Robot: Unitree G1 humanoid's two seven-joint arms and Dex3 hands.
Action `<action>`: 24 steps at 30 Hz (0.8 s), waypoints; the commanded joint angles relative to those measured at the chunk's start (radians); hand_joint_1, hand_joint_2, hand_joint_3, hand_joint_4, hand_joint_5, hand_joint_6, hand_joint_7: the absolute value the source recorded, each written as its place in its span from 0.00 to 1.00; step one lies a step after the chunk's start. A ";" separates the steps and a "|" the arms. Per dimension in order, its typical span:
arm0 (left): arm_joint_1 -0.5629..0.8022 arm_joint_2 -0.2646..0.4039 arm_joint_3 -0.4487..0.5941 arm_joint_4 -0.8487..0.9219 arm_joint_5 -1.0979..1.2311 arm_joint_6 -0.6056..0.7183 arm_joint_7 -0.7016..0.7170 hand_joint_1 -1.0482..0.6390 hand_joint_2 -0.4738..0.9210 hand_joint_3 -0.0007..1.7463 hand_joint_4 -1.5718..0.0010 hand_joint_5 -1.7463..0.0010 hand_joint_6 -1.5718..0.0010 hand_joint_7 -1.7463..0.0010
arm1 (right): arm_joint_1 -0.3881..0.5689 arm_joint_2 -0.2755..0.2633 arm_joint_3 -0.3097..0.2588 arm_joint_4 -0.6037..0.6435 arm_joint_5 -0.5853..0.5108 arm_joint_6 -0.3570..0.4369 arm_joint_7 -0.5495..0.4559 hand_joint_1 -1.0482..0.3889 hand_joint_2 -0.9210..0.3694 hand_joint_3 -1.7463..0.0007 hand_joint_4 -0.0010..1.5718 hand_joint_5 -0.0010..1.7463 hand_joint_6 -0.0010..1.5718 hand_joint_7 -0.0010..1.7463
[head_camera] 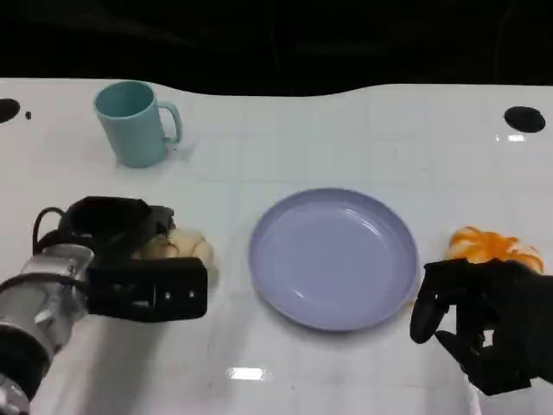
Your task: Grasp the towel on the left side of the plate with the left hand and place it into the plate.
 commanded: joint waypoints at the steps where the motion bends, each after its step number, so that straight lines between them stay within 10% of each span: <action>1: 0.027 -0.007 0.036 -0.074 -0.016 0.063 0.064 0.50 0.88 0.35 0.45 0.00 0.60 0.01 | 0.004 -0.015 -0.007 -0.022 0.003 0.017 0.004 0.74 0.26 0.40 0.45 0.99 0.44 0.81; 4: 0.045 -0.025 0.058 -0.145 -0.020 0.137 0.065 0.50 0.80 0.48 0.45 0.00 0.60 0.04 | 0.003 -0.016 -0.004 -0.021 0.002 0.012 0.004 0.74 0.25 0.41 0.45 0.99 0.44 0.81; 24: 0.083 -0.134 0.047 -0.563 -0.016 0.171 0.032 0.47 0.73 0.52 0.43 0.00 0.62 0.00 | 0.002 -0.015 0.003 -0.011 0.003 -0.002 0.003 0.74 0.26 0.39 0.46 0.99 0.44 0.81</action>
